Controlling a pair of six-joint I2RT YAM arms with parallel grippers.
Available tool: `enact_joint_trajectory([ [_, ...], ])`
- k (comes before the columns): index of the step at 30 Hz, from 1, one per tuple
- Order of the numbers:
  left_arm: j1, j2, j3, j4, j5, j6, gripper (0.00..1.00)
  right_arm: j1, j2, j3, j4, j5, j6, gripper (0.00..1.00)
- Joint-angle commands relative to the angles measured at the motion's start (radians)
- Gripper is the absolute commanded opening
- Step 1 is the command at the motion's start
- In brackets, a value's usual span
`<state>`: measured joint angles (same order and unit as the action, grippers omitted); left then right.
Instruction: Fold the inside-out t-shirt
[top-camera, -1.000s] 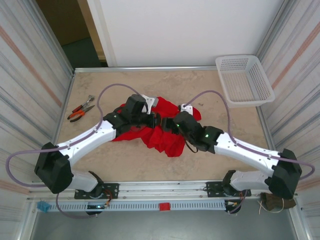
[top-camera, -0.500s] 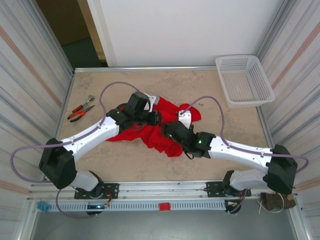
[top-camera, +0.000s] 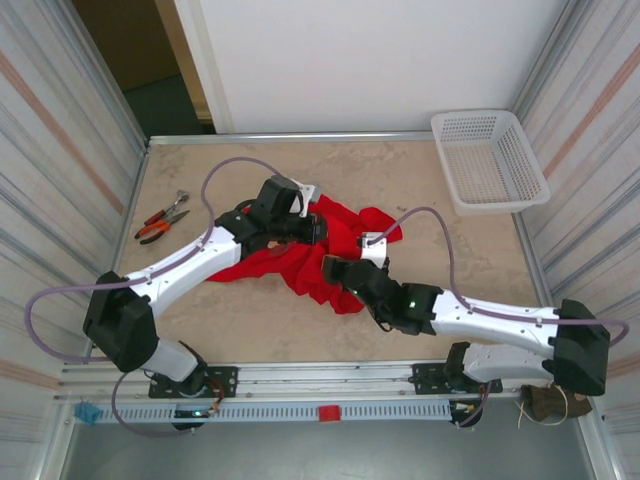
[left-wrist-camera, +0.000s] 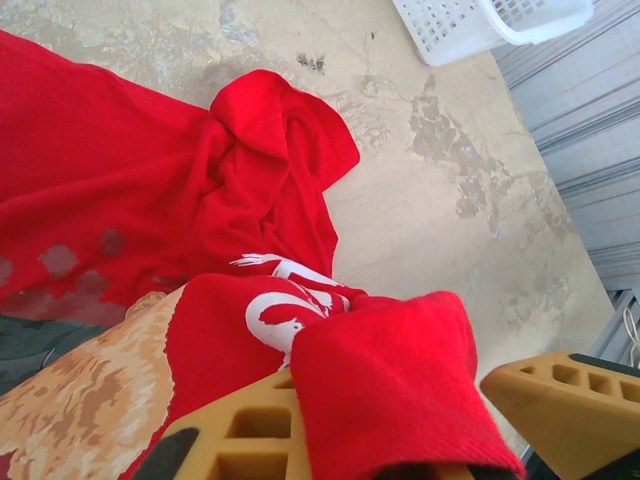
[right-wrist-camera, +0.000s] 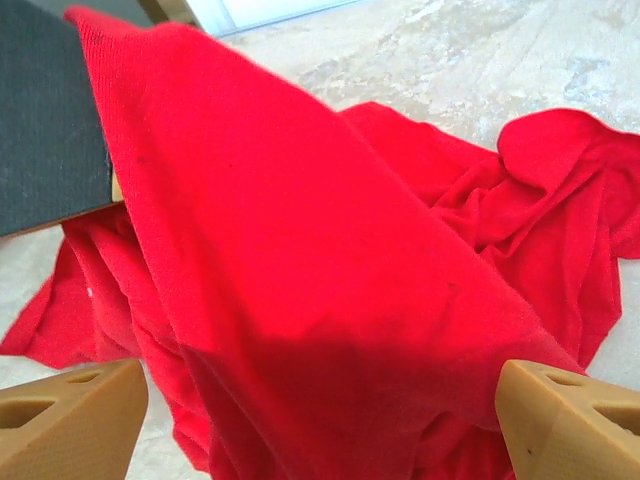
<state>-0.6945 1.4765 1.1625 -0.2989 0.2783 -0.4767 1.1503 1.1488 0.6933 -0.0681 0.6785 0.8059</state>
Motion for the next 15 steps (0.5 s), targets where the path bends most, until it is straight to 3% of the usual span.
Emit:
enact_joint_trajectory([
  [1, 0.006, 0.001, 0.038, -0.006, 0.034, -0.015, 0.00, 0.004, 0.054, 0.069, 0.029, 0.049, -0.025, 0.91],
  [5, 0.006, -0.007, 0.036, -0.008, 0.047, -0.019, 0.00, -0.052, 0.090, 0.089, 0.012, 0.090, 0.006, 0.89],
  [12, 0.007, -0.034, 0.013, 0.000, 0.052, -0.026, 0.00, -0.196, 0.118, 0.081, 0.018, -0.051, 0.006, 0.64],
  [15, 0.006, -0.040, 0.013, 0.003, 0.054, -0.027, 0.00, -0.207, 0.136, 0.075, 0.017, -0.093, 0.001, 0.64],
])
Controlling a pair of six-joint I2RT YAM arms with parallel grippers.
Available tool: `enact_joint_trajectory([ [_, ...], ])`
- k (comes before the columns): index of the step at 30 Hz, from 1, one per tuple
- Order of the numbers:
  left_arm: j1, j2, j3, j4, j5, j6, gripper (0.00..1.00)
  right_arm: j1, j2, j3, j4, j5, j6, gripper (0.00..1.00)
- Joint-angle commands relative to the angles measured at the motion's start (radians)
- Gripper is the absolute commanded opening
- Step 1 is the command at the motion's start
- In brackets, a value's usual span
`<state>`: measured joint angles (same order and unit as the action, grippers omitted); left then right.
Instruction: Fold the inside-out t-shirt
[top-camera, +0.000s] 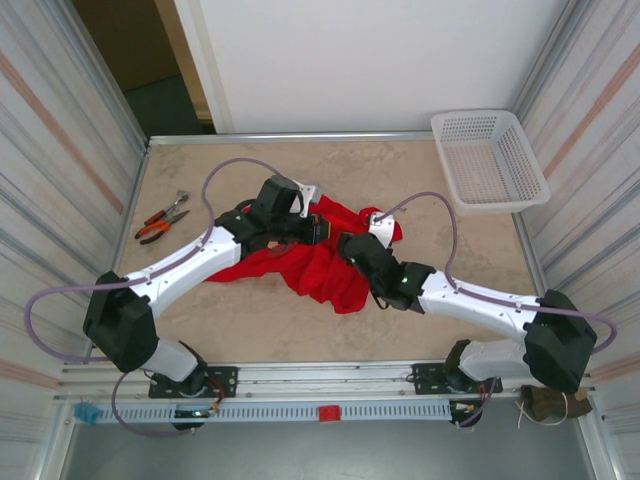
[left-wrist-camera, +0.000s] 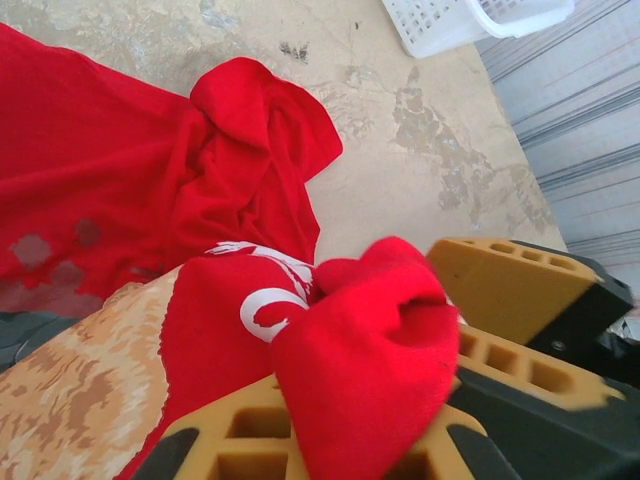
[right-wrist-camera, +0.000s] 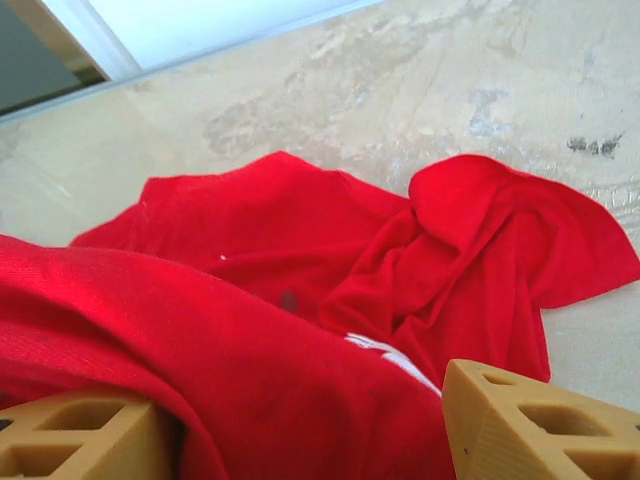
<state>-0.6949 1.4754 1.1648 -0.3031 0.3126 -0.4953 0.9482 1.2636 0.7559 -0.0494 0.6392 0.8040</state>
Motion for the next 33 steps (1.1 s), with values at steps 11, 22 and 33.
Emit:
enact_joint_trajectory([
  [11, 0.009, -0.030, 0.024, 0.016, 0.034, -0.012, 0.00, -0.020, 0.120, 0.012, 0.045, -0.217, -0.013, 0.59],
  [22, 0.110, -0.058, -0.068, 0.016, -0.001, 0.033, 0.00, -0.267, -0.023, 0.027, 0.129, -0.932, -0.314, 0.00],
  [33, 0.132, 0.044, -0.096, 0.045, -0.107, 0.137, 0.46, -0.379, -0.043, -0.019, 0.297, -1.400, -0.289, 0.00],
])
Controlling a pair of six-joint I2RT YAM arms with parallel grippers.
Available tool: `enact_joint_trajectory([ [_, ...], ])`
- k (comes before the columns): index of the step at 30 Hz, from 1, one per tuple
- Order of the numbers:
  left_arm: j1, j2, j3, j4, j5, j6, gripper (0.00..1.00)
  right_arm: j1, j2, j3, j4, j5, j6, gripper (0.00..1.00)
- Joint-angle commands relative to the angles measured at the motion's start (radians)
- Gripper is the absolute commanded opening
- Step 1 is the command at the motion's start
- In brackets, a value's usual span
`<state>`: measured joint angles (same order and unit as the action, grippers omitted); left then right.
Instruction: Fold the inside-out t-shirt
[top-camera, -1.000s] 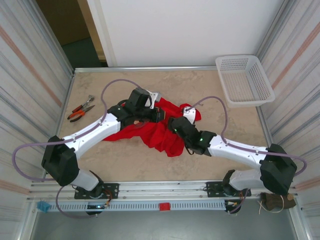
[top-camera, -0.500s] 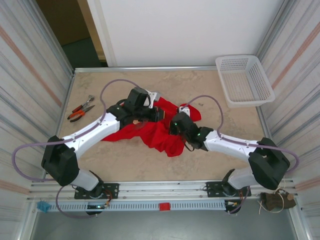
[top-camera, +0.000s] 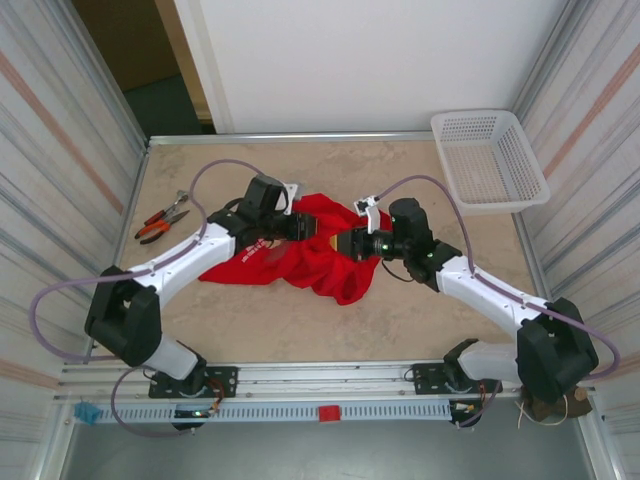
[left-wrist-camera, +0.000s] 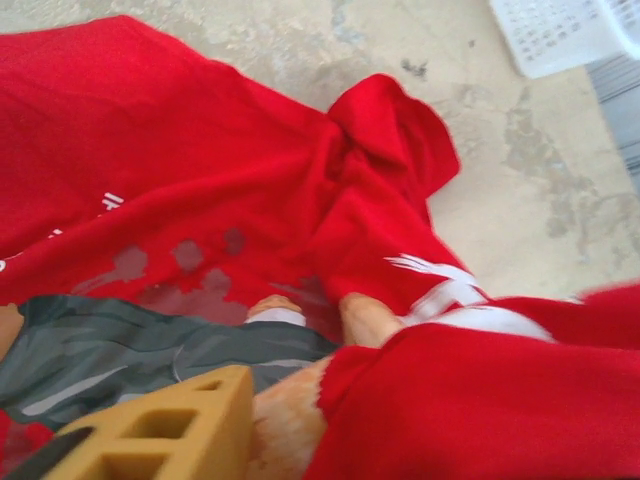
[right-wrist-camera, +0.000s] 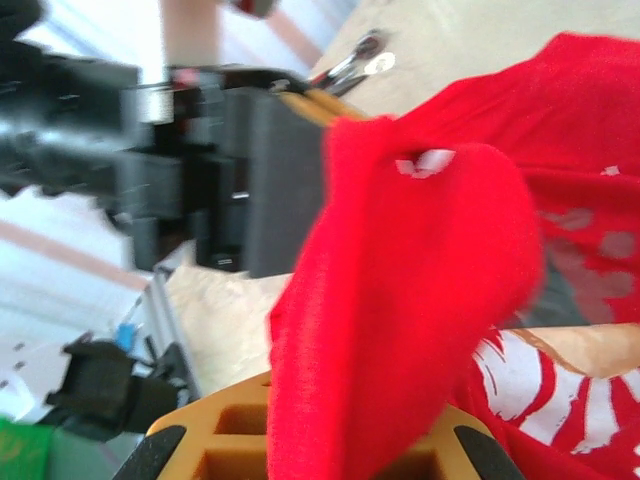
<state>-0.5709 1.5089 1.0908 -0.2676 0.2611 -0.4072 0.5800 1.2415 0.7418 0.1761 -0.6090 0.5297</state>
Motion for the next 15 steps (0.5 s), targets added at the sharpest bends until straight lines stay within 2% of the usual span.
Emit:
enact_joint_trajectory([
  [1, 0.010, 0.000, -0.034, 0.010, -0.070, 0.066, 0.48, -0.019, -0.020, -0.009, 0.077, -0.161, -0.011, 0.00],
  [5, 0.053, -0.082, -0.103, -0.001, -0.098, 0.131, 0.54, -0.055, -0.034, -0.036, 0.140, -0.186, 0.038, 0.00],
  [8, 0.087, -0.210, -0.177, 0.015, -0.096, 0.133, 0.56, -0.069, -0.040, -0.042, 0.139, -0.177, 0.044, 0.00],
  [12, 0.075, -0.382, -0.256, 0.118, -0.059, 0.092, 0.56, -0.074, -0.030, -0.042, 0.133, -0.160, 0.046, 0.00],
  [15, 0.062, -0.421, -0.278, 0.208, -0.007, 0.057, 0.54, -0.074, -0.021, -0.042, 0.139, -0.155, 0.050, 0.00],
])
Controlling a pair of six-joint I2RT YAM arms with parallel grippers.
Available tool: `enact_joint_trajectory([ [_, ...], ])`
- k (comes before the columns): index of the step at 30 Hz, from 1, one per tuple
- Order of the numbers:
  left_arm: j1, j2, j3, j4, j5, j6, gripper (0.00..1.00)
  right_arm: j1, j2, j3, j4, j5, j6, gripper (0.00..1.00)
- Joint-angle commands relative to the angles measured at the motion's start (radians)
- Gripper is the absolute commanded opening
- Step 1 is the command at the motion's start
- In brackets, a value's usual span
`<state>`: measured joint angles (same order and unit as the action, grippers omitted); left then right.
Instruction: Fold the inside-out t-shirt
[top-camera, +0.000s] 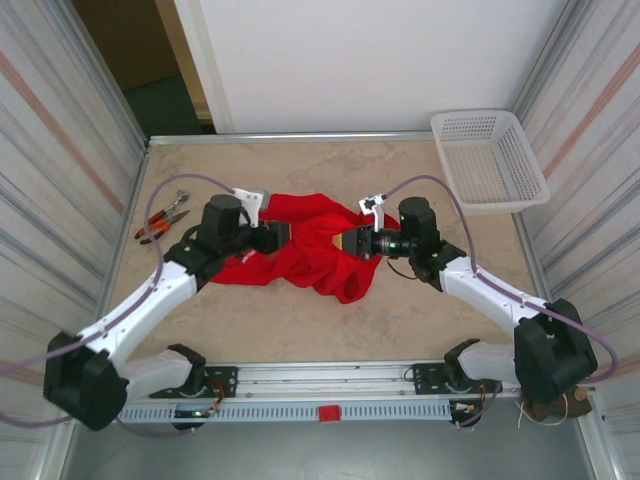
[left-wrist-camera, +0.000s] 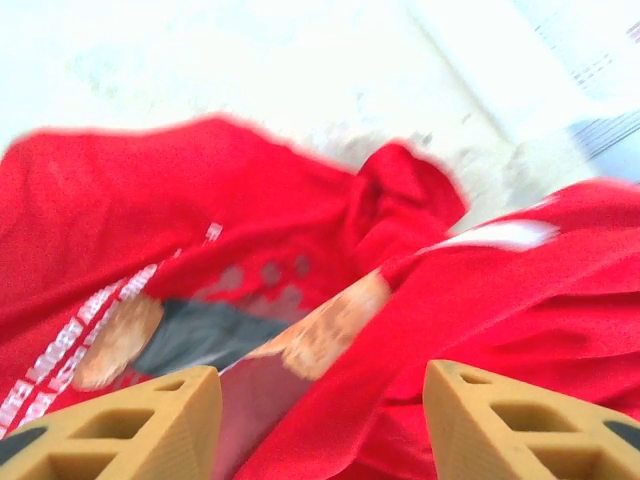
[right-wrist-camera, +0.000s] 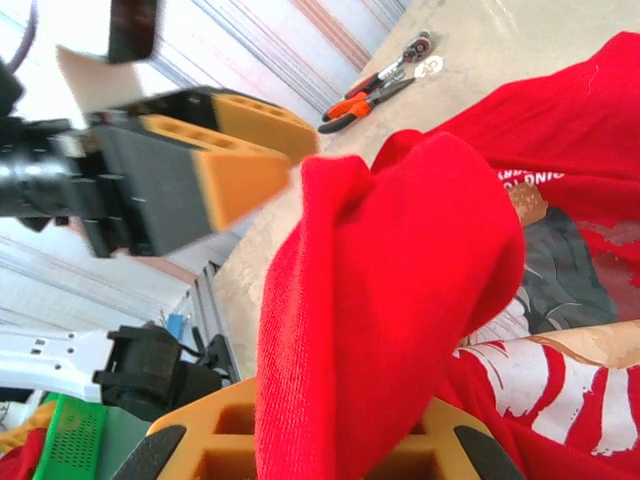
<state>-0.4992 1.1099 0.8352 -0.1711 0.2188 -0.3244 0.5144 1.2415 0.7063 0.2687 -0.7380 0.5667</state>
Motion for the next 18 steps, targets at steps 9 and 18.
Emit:
enact_joint_trajectory([
  [9, -0.119, 0.057, 0.011, 0.241, 0.131, -0.015, 0.34, -0.007, -0.034, -0.007, 0.046, -0.002, 0.022, 0.00],
  [18, -0.162, 0.172, -0.076, 0.408, 0.196, -0.031, 0.34, -0.007, -0.053, 0.001, 0.047, 0.012, 0.032, 0.00],
])
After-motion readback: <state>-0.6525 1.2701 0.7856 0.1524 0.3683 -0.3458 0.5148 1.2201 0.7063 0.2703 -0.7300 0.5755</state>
